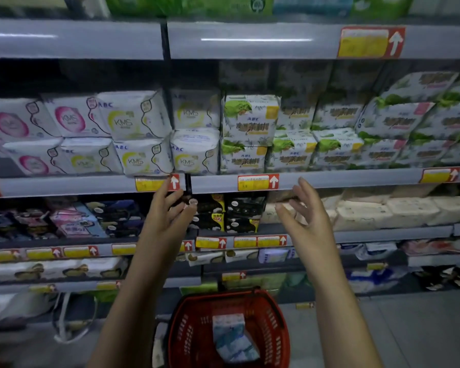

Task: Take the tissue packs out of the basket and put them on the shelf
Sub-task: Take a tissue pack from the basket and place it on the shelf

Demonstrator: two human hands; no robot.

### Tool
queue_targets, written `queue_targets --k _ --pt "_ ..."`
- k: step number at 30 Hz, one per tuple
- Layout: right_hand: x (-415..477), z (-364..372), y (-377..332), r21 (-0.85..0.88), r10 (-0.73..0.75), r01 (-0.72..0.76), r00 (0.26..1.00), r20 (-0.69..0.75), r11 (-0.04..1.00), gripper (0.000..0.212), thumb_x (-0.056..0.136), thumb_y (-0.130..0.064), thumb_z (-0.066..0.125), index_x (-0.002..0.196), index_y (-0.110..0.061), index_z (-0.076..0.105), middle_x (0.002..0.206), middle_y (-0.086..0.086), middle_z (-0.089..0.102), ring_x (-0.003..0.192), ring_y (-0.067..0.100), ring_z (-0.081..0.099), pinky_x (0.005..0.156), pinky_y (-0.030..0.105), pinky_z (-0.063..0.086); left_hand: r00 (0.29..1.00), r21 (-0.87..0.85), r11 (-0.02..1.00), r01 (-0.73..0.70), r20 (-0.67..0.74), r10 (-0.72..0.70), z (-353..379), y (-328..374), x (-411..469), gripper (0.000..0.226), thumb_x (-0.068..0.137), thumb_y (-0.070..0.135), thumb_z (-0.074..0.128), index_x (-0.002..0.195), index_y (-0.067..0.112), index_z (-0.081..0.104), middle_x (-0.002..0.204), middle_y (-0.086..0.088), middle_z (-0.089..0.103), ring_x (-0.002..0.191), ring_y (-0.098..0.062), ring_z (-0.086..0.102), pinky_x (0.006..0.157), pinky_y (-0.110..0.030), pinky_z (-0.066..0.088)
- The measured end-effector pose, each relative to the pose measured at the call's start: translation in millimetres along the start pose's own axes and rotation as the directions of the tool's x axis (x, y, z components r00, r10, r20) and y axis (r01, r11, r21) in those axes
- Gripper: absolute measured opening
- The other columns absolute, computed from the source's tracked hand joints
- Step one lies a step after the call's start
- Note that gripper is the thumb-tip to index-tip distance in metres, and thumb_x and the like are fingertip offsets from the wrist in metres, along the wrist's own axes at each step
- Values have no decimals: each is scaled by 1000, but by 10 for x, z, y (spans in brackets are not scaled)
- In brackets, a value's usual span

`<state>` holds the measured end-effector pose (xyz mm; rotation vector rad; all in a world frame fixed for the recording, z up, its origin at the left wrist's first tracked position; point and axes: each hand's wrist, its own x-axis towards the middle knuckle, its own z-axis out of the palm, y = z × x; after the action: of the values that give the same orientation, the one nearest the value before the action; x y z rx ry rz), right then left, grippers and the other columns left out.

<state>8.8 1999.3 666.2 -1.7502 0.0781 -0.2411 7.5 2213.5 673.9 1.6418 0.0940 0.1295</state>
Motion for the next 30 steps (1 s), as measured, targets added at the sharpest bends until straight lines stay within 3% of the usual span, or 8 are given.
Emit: queue_targets --k 2,6,9,12,17,22,26,30 --pt "-2 27 142 -5 27 -27 1000 3 1000 62 91 -22 59 145 -32 29 145 -11 38 128 6 40 79 5 40 1000 21 1000 20 15 -20 -27 -143 9 66 95 22 52 150 31 18 149 4 39 125 -10 44 81 -16 38" --pt "-1 88 467 -11 95 -95 995 1 995 61 90 -24 60 143 -32 32 134 -19 43 127 7 43 100 30 41 997 44 996 75 12 -75 -57 -473 22 73 81 38 55 146 37 24 146 6 42 126 -11 46 85 -20 39" --pt "21 163 808 -7 142 -142 990 3 990 59 90 -20 59 143 -30 33 141 -14 41 127 6 42 85 16 41 992 35 991 127 -5 -127 10 -795 68 62 82 38 55 139 43 31 136 15 47 114 2 50 80 -16 40" --pt "22 244 1253 -16 207 -207 978 9 978 57 90 -17 59 141 -29 36 140 -11 43 127 9 44 80 11 39 982 22 981 191 3 -191 112 -1219 82 64 83 36 54 143 41 31 127 25 48 112 6 48 80 -12 40" --pt "-61 431 1967 -81 281 -281 960 -10 956 56 89 -11 61 140 -23 39 132 -9 47 117 5 48 76 -4 37 955 36 955 293 -48 -291 211 -1958 47 55 91 21 56 138 41 35 133 17 50 109 12 50 79 -6 43" --pt "-217 552 2628 -119 367 -367 930 -28 923 56 90 -16 61 140 -25 39 131 -11 49 115 1 51 82 1 39 920 15 922 387 -71 -385 252 -2636 -33 52 92 23 56 137 42 37 122 23 53 109 10 51 85 -21 45" --pt "-310 617 3143 -145 409 -406 912 -11 902 52 90 -15 60 138 -25 41 115 -29 47 103 -19 46 76 -2 41 886 -5 889 458 -73 -457 317 -3164 -72 51 93 21 55 136 41 38 116 28 53 112 4 53 92 -32 48" --pt "-367 690 3663 -108 459 -456 889 -3 883 43 90 -7 58 116 -39 45 108 -33 46 104 -13 47 64 -2 41 866 10 868 497 -78 -495 371 -3738 -101 45 92 21 57 119 54 43 127 19 57 119 -7 56 96 -38 49"
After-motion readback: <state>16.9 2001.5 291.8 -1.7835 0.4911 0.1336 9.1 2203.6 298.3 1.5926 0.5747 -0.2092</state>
